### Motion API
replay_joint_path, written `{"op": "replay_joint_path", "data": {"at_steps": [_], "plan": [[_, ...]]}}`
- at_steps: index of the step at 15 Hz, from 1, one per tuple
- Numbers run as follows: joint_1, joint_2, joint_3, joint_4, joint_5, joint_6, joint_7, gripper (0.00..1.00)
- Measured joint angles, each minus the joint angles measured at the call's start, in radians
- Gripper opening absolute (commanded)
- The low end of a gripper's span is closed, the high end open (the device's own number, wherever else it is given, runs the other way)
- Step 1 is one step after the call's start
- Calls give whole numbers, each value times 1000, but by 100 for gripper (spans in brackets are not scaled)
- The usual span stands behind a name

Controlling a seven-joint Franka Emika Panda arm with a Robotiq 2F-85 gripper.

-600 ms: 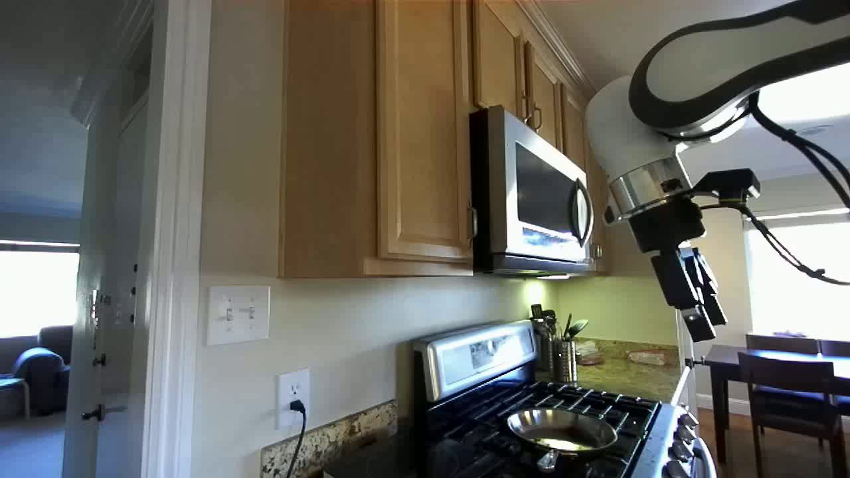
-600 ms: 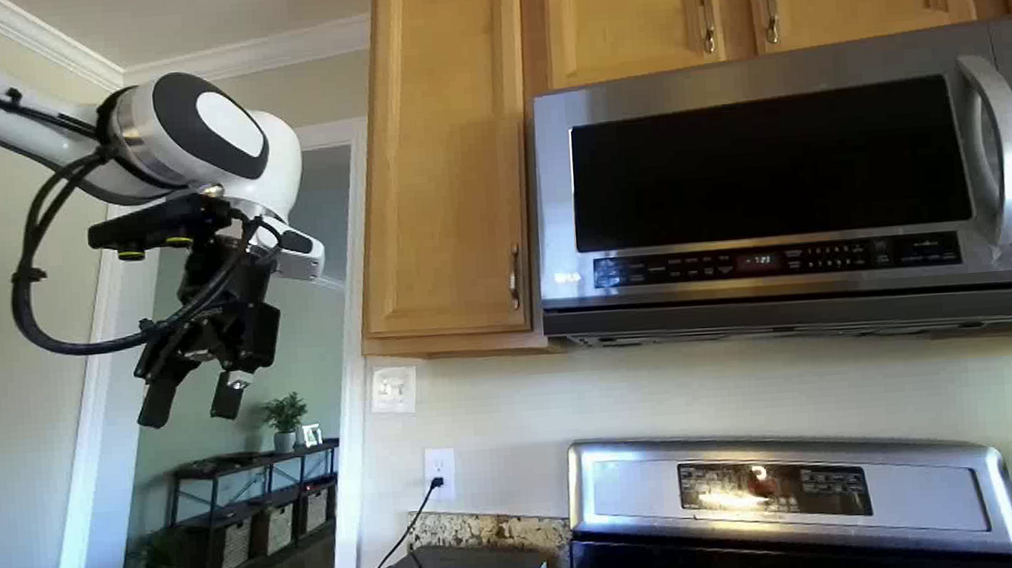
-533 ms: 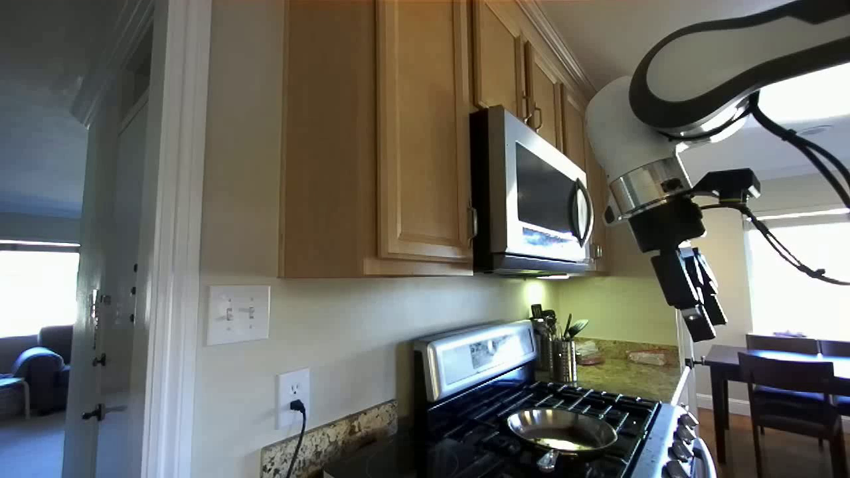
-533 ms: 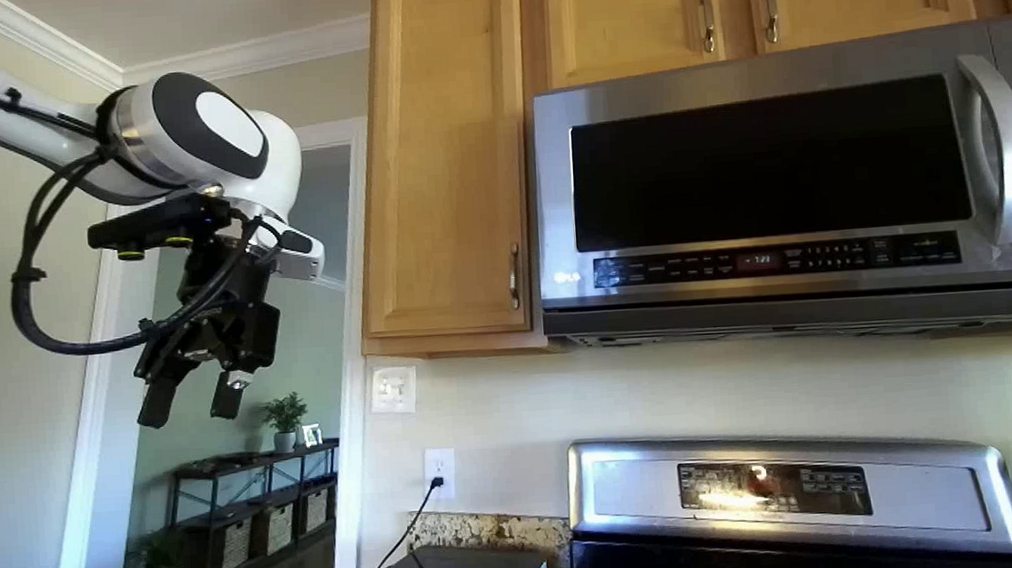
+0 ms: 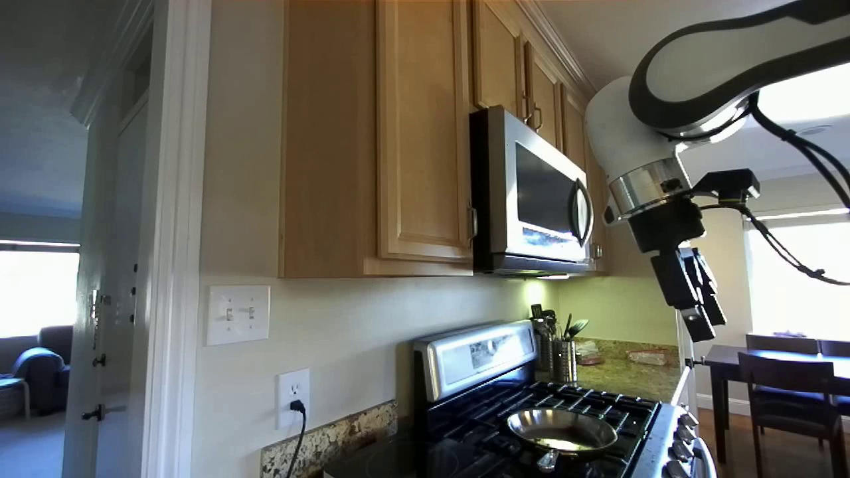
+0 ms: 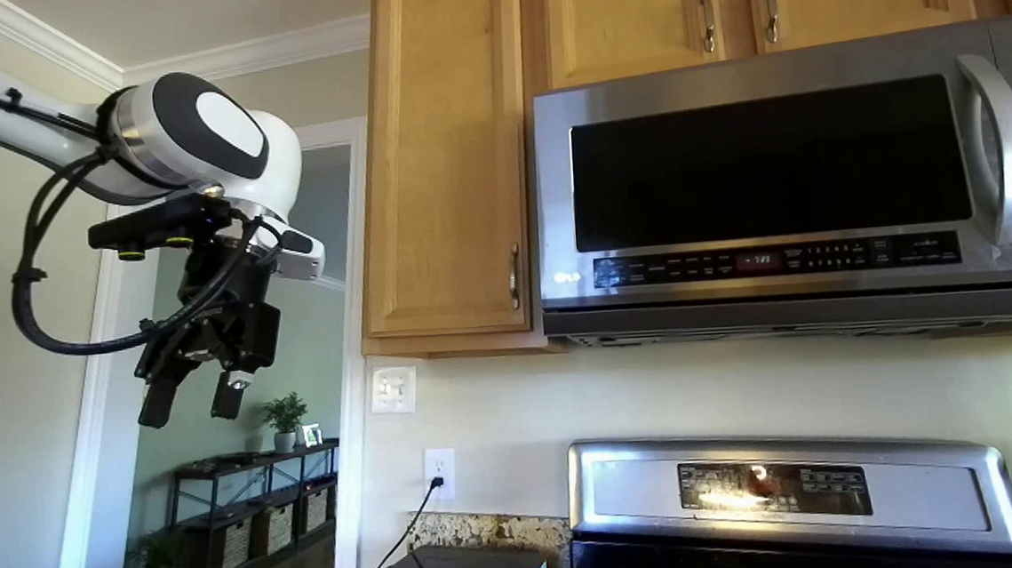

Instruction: Open the overhead cabinet door on the far left

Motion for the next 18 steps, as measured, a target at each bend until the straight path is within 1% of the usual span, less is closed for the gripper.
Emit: {"op": "replay_joint_path", "data": {"at_steps": [2, 4, 10, 15, 16, 18], "plan": [[0, 5, -3, 0, 0, 17, 2, 100], [-2, 19, -11, 0, 0, 69, 11, 100], [-10, 97, -57, 33, 1, 364, 28, 100], [-9, 117, -65, 51, 4, 583, 28, 100], [-9, 117, -65, 52, 4, 617, 28, 100], [-9, 117, -65, 54, 4, 639, 32, 100]]}}
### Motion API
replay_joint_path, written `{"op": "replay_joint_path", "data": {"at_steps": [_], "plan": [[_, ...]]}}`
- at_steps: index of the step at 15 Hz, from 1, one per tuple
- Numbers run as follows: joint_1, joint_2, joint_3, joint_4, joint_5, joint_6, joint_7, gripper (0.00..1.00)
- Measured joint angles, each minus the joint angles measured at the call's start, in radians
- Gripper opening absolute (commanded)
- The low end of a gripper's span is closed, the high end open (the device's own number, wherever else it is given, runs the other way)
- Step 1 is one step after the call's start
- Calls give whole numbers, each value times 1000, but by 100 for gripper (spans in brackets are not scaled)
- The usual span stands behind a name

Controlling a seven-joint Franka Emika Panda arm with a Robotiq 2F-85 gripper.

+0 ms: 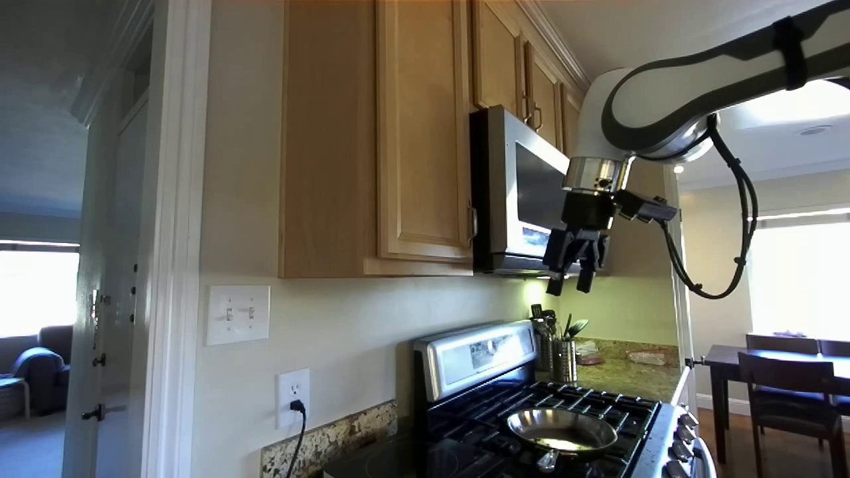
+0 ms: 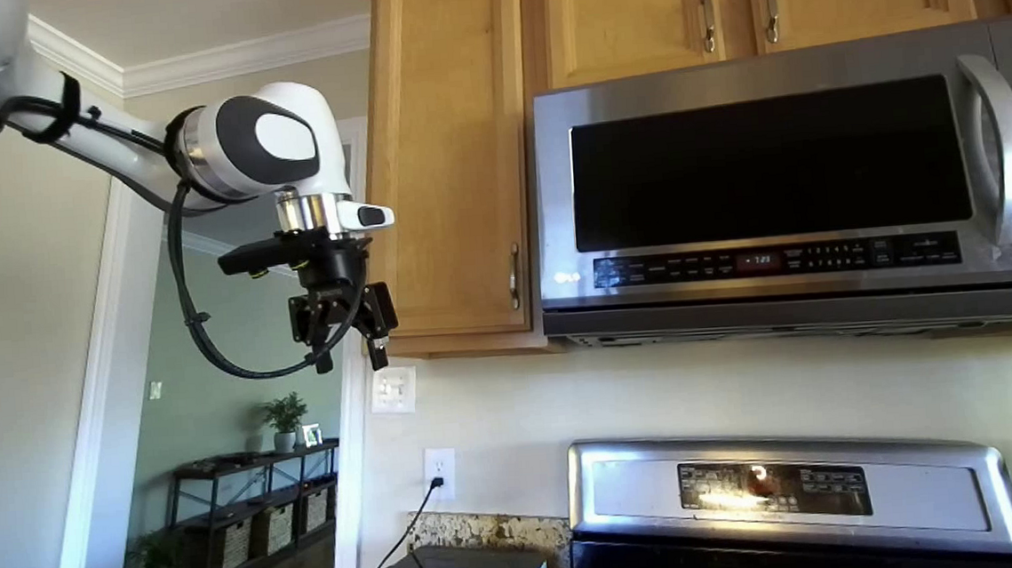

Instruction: Open the overhead cabinet door on the far left

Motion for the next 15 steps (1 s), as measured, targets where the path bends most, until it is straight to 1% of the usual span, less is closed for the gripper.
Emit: {"op": "replay_joint_path", "data": {"at_steps": [8, 12, 15], "plan": [[-1, 1, -1, 1, -2, 17, 2, 100], [-15, 25, -32, 25, -7, 141, -12, 100], [-19, 72, -63, 72, -7, 253, -61, 100]]}}
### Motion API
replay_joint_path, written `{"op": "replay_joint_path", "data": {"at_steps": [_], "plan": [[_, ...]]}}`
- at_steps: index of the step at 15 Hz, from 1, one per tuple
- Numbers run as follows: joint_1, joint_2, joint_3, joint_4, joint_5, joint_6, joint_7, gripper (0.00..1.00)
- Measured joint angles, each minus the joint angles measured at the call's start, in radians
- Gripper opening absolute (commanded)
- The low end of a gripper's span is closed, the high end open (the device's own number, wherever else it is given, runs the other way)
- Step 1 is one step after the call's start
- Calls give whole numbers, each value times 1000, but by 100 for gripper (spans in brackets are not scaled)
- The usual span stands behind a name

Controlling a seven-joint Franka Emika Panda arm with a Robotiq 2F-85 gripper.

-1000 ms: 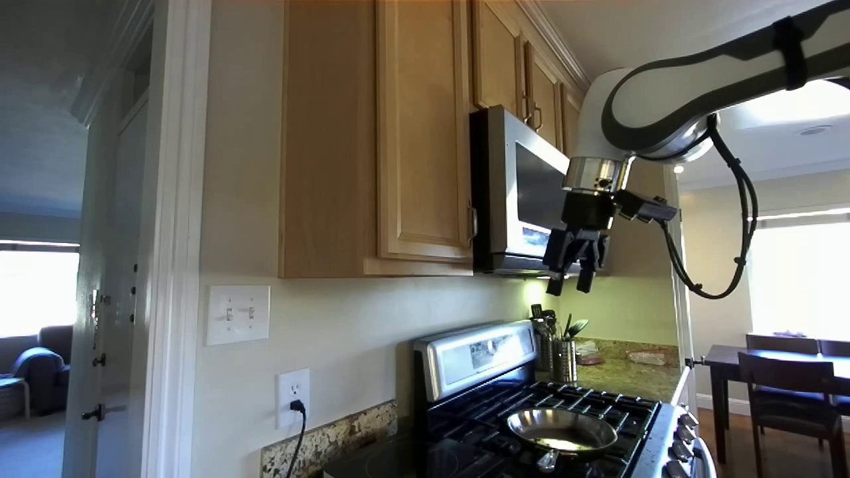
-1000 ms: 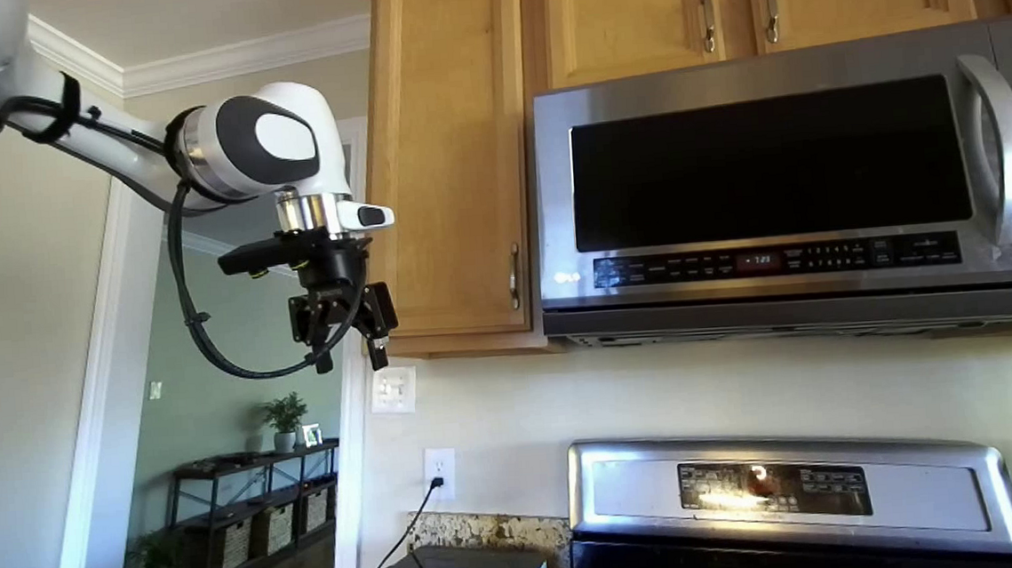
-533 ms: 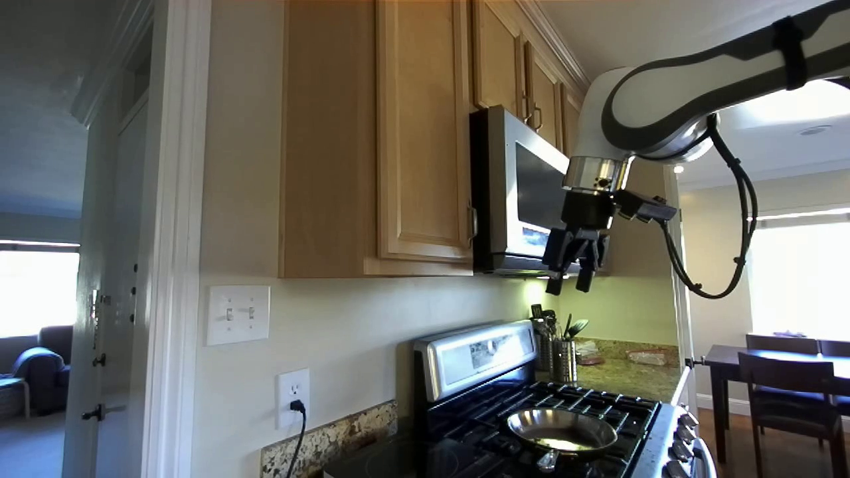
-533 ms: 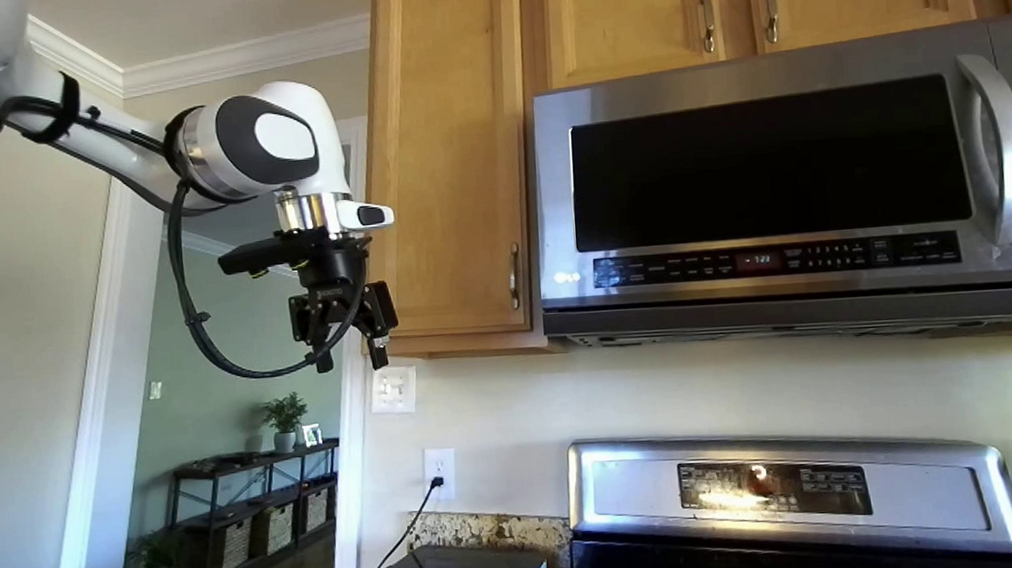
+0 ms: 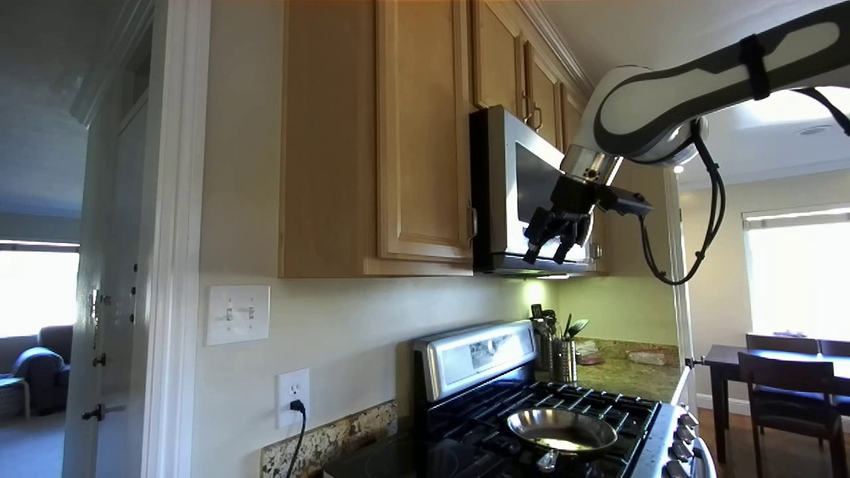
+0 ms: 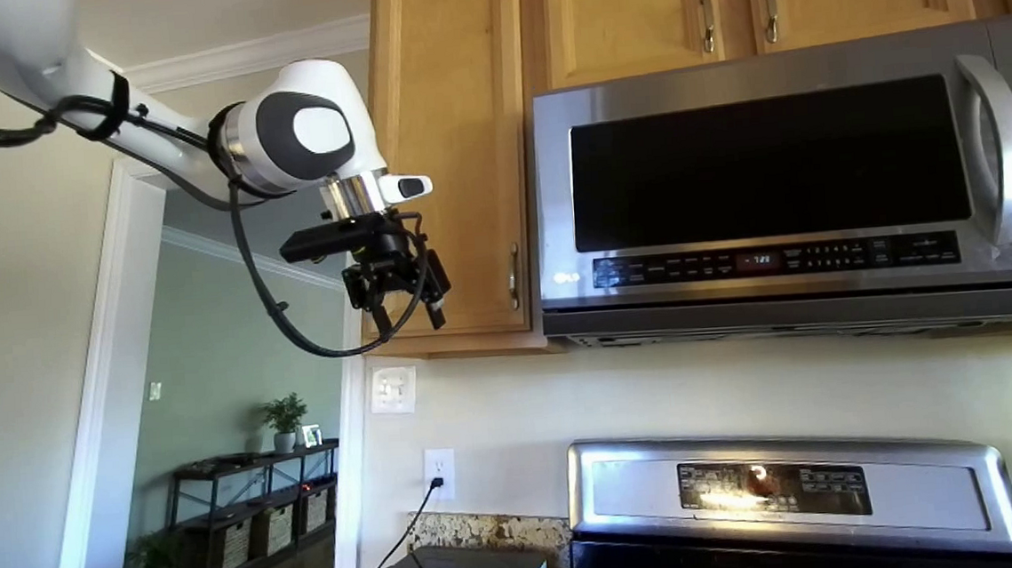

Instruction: Open the overhead cabinet door on the far left

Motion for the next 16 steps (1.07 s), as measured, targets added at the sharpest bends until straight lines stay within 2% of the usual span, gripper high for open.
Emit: {"op": "replay_joint_path", "data": {"at_steps": [16], "plan": [[-5, 363, -31, 301, -26, 431, -187, 100]]}}
